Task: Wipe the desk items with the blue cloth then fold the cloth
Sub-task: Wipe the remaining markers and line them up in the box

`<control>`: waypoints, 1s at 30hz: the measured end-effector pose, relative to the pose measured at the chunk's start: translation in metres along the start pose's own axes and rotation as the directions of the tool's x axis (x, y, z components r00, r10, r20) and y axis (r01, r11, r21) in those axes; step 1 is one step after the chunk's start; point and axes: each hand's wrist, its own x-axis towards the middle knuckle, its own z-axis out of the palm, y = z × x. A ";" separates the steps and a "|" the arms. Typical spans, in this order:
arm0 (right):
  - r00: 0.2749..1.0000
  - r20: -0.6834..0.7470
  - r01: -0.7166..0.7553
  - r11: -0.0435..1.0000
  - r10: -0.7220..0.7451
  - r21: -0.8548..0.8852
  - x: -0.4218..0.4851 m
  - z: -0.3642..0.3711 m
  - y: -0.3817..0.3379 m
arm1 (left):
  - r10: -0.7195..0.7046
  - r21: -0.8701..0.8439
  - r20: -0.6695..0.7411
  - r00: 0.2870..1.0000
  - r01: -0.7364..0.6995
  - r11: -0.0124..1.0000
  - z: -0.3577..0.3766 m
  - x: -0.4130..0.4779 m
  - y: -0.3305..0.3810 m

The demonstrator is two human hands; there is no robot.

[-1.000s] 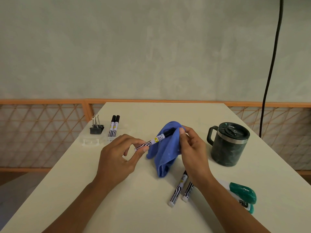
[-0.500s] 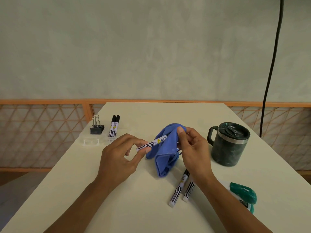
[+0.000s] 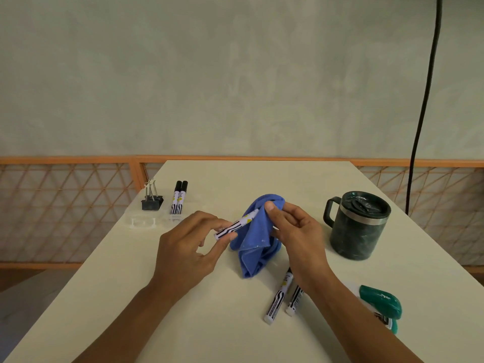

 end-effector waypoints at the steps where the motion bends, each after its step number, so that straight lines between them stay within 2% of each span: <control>1: 1.000 -0.015 -0.006 1.000 0.007 0.005 0.001 -0.001 0.000 | 0.013 -0.011 0.013 1.000 -0.013 1.000 0.001 0.000 0.000; 3: 0.998 -0.056 -0.015 1.000 0.016 0.019 0.002 -0.003 -0.001 | 0.004 -0.068 0.060 0.998 0.000 0.998 0.003 -0.002 0.000; 6: 0.995 -0.102 -0.011 0.999 0.017 0.052 0.005 -0.005 -0.001 | -0.064 -0.197 0.155 0.986 0.094 0.976 0.005 -0.005 -0.003; 9: 0.993 -0.117 -0.016 0.996 0.026 0.085 0.006 -0.005 -0.001 | -0.129 -0.276 0.177 0.976 0.175 0.945 0.005 -0.008 -0.006; 12: 0.998 -0.063 -0.026 0.998 0.030 0.054 0.001 0.000 0.003 | -0.183 -0.302 0.176 0.967 0.230 0.925 0.006 -0.008 -0.005; 15: 0.999 0.041 -0.035 0.999 0.036 -0.015 -0.004 0.008 0.007 | -0.164 -0.290 0.196 0.967 0.217 0.932 0.009 -0.008 0.000; 21: 0.997 0.044 -0.060 0.993 0.065 -0.098 -0.002 0.010 0.008 | -0.137 -0.291 0.238 0.962 0.205 0.935 0.002 -0.004 0.001; 24: 0.997 0.076 0.012 0.984 0.001 -0.177 -0.003 0.009 0.006 | -0.279 -0.293 0.185 0.942 0.324 0.900 -0.004 0.001 0.004; 27: 0.986 0.148 0.114 0.963 -0.079 -0.242 -0.004 0.008 0.001 | -0.461 -0.307 0.093 0.883 0.466 0.830 -0.011 0.009 0.004; 30: 0.964 0.233 0.206 0.918 -0.130 -0.340 -0.007 0.011 0.002 | -0.537 -0.322 0.063 0.841 0.526 0.787 -0.016 0.013 0.002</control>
